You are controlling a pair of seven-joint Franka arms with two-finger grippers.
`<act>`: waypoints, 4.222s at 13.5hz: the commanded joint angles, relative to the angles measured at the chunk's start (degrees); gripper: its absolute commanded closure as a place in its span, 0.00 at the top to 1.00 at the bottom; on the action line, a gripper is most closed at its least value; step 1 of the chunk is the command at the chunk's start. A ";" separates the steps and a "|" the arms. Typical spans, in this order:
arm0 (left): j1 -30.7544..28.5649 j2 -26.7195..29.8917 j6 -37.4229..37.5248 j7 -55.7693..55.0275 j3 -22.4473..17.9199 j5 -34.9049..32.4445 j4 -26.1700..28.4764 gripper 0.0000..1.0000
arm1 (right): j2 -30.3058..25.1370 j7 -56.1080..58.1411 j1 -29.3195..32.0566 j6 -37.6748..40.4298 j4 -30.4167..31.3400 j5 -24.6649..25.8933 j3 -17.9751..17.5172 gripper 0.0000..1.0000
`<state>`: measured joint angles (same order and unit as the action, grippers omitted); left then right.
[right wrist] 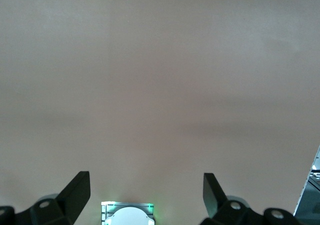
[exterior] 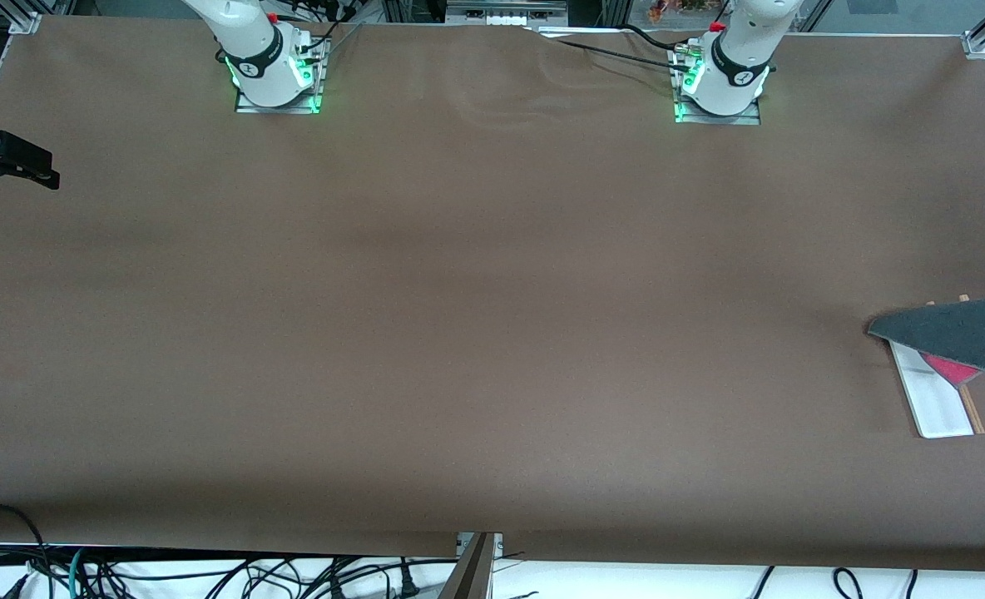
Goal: Pass towel and hang on rack
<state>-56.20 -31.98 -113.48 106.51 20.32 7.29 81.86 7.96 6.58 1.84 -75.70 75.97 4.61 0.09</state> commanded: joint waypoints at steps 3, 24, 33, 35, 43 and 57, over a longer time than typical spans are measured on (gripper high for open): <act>-2.33 -5.01 -1.04 2.82 0.95 -0.17 -3.90 0.00 | -0.40 -2.00 0.36 0.20 1.02 -0.74 -0.35 1.00; 2.13 1.56 4.57 -12.79 1.83 -0.43 -9.26 1.00 | 1.18 -3.41 -0.25 -0.32 0.41 -0.83 -0.88 1.00; 19.53 20.88 6.34 -44.25 -5.72 -2.54 8.82 1.00 | 1.18 -4.29 -0.78 -0.76 0.32 -0.92 -0.97 1.00; 26.63 25.19 6.43 -50.50 -11.06 -2.46 13.04 1.00 | 1.18 -4.29 -0.78 -0.77 0.32 -0.92 -0.97 1.00; 38.44 39.53 8.62 -78.53 -15.49 -2.54 26.67 1.00 | 1.35 -4.03 -0.78 -0.77 0.41 -1.01 -0.88 1.00; 44.42 40.42 14.69 -102.82 -14.96 -6.23 25.37 1.00 | 1.53 -3.86 -0.87 -0.85 0.32 -0.92 -0.88 1.00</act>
<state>-12.22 9.10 -99.27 4.73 5.73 2.57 108.34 9.57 3.09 1.07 -76.23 76.36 4.35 -0.79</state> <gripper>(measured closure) 0.000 0.000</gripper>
